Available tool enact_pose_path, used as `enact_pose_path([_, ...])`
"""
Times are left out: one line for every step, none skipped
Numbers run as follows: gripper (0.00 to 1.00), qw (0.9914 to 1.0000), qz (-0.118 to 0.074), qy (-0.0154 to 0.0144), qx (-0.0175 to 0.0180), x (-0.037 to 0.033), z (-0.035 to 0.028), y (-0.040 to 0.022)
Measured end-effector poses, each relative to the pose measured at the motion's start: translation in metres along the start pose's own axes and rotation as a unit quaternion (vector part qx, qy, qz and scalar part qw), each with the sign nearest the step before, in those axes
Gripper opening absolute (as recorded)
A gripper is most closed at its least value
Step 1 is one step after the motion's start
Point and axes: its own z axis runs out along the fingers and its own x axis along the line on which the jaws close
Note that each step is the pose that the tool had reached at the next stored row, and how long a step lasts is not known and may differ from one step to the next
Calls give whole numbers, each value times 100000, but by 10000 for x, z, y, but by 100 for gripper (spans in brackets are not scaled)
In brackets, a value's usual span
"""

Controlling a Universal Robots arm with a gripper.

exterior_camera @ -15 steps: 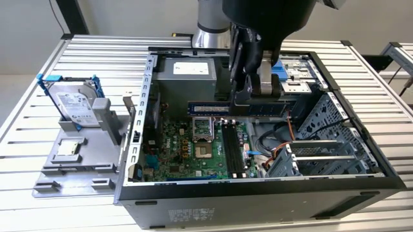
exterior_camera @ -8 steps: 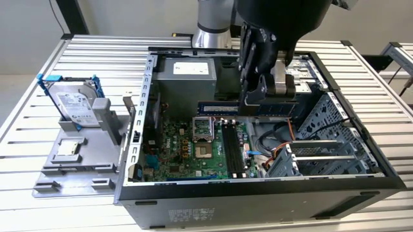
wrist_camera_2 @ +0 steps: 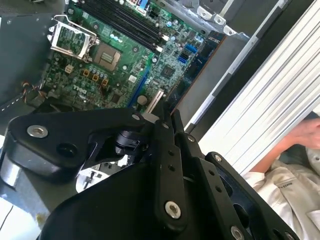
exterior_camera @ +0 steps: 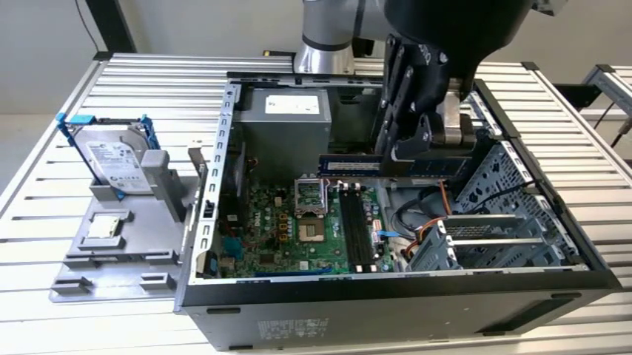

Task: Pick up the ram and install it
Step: 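Pick up the ram and move it above insertion slot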

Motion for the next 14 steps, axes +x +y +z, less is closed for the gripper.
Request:
enact_pose_path([0, 100000, 2, 0, -1, -1, 0, -16])
enact_pose_path([0, 100000, -1, 2, -2, -1, 0, -32])
enact_pose_path([0, 100000, 1, 2, -1, -2, -1, -48])
enact_pose_path([0, 100000, -2, 1, -1, -3, -1, -65])
enact_pose_path([0, 100000, 2, -2, -1, -3, -1, -81])
enact_pose_path([0, 100000, 0, 1, -3, -4, -1, -97])
enact_pose_path([0, 100000, 2, 1, -3, -5, -1, -113])
enact_pose_path([0, 100000, 0, 0, -4, -5, -1, -128])
enact_pose_path([0, 100000, 1, -1, -2, -6, -2, -145])
enact_pose_path([0, 100000, 2, 0, -3, -7, -2, -160])
enact_pose_path([0, 100000, 1, 1, -4, -7, -2, -177])
enact_pose_path([0, 100000, 1, -1, -2, -8, -2, -193])
enact_pose_path([0, 100000, 1, 1, -3, -9, -2, -208])
enact_pose_path([0, 100000, -1, 0, -4, -10, -2, -224])
